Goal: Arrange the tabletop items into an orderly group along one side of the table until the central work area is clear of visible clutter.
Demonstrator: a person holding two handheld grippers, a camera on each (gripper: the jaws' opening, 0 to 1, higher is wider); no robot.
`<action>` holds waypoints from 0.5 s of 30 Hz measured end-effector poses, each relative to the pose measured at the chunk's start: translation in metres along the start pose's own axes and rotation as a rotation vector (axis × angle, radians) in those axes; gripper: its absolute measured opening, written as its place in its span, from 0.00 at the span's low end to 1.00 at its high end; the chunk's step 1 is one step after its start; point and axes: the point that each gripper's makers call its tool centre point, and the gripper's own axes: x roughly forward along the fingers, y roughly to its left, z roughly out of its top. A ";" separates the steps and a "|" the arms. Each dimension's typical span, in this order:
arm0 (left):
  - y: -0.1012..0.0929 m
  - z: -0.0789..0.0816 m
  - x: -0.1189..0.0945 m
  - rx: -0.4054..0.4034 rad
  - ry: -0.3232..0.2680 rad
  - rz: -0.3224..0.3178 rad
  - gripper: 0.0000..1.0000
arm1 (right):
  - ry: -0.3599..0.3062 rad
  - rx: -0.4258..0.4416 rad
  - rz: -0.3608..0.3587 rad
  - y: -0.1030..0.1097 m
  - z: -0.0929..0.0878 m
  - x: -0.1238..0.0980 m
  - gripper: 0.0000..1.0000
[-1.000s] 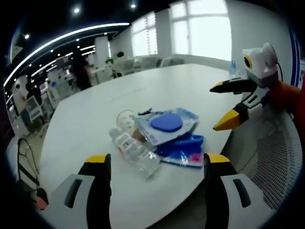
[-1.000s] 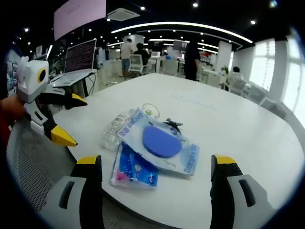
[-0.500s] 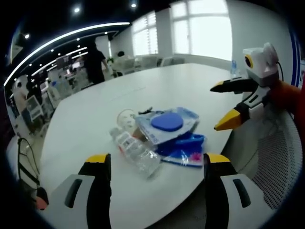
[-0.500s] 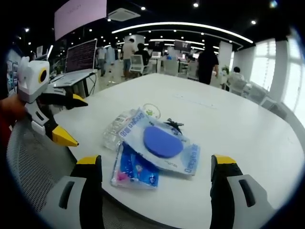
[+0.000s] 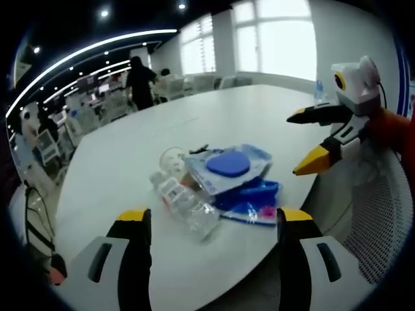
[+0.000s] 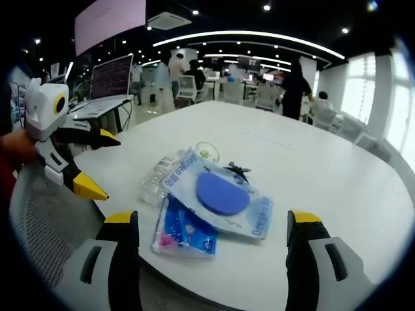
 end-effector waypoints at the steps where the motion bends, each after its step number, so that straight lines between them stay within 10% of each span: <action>1: 0.000 0.000 0.000 0.000 0.000 0.000 0.77 | -0.001 0.001 0.000 0.000 0.000 0.000 0.94; 15: -0.001 0.000 0.001 0.003 0.005 -0.009 0.77 | 0.005 0.001 -0.001 0.000 -0.001 0.000 0.94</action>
